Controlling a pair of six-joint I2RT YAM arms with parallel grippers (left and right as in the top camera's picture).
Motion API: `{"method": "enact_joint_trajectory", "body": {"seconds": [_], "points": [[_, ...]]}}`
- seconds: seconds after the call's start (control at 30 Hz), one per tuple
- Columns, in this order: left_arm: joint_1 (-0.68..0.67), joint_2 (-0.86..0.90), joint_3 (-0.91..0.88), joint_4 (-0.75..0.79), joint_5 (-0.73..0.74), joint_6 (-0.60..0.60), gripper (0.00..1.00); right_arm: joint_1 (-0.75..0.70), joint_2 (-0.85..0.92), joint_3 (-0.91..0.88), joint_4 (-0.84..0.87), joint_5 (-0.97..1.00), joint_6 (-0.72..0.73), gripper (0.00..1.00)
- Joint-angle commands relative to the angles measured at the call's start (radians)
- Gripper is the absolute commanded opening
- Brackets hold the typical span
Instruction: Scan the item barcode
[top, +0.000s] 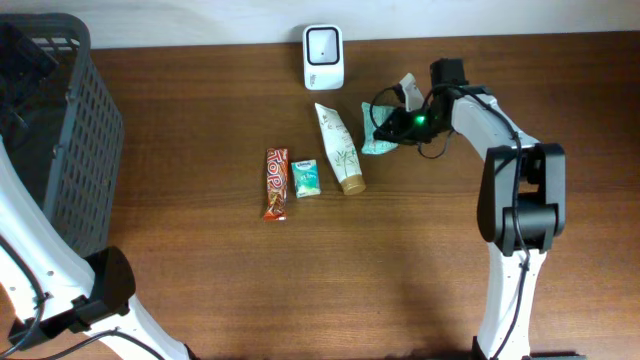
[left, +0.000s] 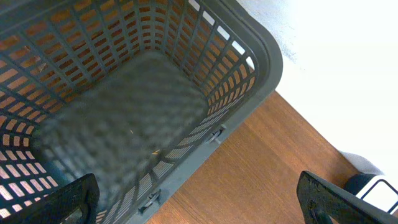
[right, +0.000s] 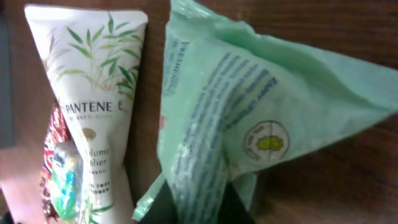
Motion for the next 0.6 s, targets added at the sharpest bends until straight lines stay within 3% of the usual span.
{"method": "enact_joint_trajectory", "body": {"seconds": [0.0,0.13,0.17,0.23,0.33,0.5,0.53,0.57], "points": [[0.003,-0.015,0.008,0.000,-0.008,-0.008,0.99,0.005,-0.010,0.115,-0.145,0.189,0.013,0.04],[0.003,-0.015,0.008,0.000,-0.008,-0.008,0.99,0.054,-0.029,0.374,-0.465,0.713,0.111,0.04],[0.003,-0.015,0.008,0.000,-0.008,-0.008,0.99,0.093,-0.029,0.411,-0.550,1.008,0.227,0.04],[0.003,-0.015,0.008,0.000,-0.008,-0.008,0.99,0.145,-0.019,0.395,-0.621,1.305,0.361,0.04],[0.003,-0.015,0.008,0.000,-0.008,-0.008,0.99,0.201,0.018,0.310,-0.604,1.391,0.376,0.04],[0.003,-0.015,0.008,0.000,-0.008,-0.008,0.99,0.269,0.054,0.242,-0.567,1.339,0.371,0.04],[0.003,-0.015,0.008,0.000,-0.008,-0.008,0.99,0.282,0.060,0.238,-0.556,1.302,0.372,0.06],[0.003,-0.015,0.008,0.000,-0.008,-0.008,0.99,0.294,0.065,0.238,-0.547,1.270,0.372,0.15]]}}
